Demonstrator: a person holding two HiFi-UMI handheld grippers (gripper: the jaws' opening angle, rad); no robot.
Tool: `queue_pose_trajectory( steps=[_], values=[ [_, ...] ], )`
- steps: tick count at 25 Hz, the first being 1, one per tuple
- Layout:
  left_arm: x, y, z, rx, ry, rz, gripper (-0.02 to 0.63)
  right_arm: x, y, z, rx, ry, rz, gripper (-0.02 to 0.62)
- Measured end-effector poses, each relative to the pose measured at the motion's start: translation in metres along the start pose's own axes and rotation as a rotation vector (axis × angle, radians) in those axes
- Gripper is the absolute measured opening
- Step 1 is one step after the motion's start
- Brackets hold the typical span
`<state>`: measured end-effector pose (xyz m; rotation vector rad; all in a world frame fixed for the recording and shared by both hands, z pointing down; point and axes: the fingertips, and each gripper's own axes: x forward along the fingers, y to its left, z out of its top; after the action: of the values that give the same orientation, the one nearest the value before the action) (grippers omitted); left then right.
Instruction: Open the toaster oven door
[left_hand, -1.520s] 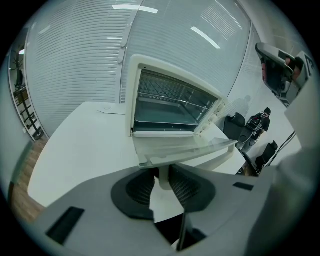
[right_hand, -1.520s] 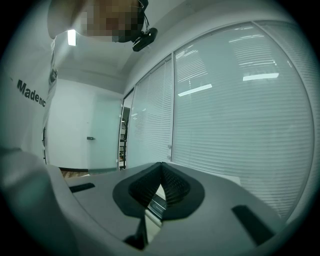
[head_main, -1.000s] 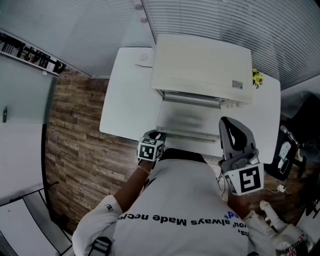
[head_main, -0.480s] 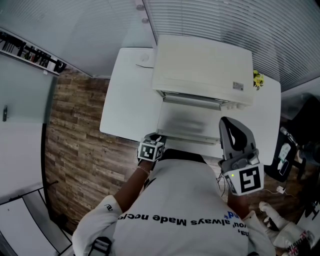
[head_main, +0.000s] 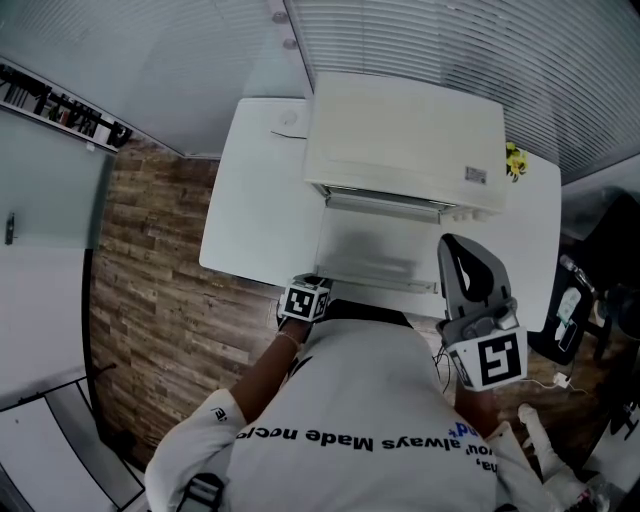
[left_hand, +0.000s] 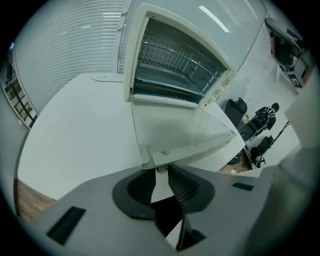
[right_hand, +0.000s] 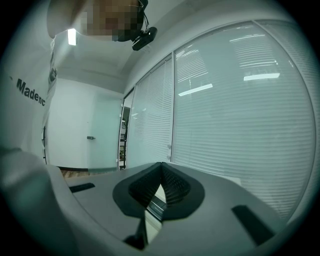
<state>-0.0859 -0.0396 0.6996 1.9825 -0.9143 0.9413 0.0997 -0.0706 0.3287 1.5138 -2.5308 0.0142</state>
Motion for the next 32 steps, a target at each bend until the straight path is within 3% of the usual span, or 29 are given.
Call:
queue_pose_trajectory(
  steps=[32],
  values=[
    [0.027,0.011,-0.028,-0.016,0.122,-0.012,0.075,0.007,-0.013,-0.002,0.006,0.007,-0.015,0.008]
  ],
)
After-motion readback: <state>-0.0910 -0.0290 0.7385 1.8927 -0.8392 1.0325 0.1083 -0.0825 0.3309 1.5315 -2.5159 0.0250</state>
